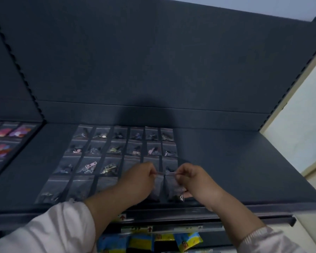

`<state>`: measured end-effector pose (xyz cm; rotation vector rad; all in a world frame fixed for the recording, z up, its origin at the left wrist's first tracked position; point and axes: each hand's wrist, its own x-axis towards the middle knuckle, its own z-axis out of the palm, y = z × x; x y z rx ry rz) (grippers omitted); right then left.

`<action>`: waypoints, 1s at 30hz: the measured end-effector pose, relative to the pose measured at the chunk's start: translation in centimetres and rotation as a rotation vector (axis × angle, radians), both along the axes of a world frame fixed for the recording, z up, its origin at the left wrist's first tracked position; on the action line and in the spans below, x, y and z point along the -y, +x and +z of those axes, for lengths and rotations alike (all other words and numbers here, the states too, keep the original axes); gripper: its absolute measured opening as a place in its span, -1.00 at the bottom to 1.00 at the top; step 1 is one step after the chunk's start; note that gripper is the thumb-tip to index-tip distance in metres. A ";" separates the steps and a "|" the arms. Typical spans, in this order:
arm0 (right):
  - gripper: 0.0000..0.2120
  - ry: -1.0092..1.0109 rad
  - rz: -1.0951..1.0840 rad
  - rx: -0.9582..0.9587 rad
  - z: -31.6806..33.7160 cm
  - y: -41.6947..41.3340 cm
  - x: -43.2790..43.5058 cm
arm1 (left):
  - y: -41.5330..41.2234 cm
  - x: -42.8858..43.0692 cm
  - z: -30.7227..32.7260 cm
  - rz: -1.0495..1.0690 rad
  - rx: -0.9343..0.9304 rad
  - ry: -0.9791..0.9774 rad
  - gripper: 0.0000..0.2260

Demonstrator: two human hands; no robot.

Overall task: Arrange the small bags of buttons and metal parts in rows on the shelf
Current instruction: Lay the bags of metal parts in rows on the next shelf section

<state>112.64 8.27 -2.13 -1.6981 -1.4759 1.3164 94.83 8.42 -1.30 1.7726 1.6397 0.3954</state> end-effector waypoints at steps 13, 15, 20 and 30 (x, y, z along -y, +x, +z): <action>-0.78 0.615 0.170 0.619 -0.6 0.6 0.9 | -0.1 1.2 -0.5 -0.197 -0.394 0.550 -0.79; -0.81 0.628 0.242 0.598 -1.0 0.6 1.0 | -0.1 1.1 -0.8 -0.254 -0.380 0.552 -0.82; -0.89 0.590 0.358 0.573 -1.9 0.8 1.5 | -0.3 1.3 -2.0 -0.343 -0.422 0.406 -0.83; -0.84 0.585 0.413 0.552 -1.8 0.5 1.9 | -0.5 1.9 -2.1 -0.348 -0.456 0.398 -0.82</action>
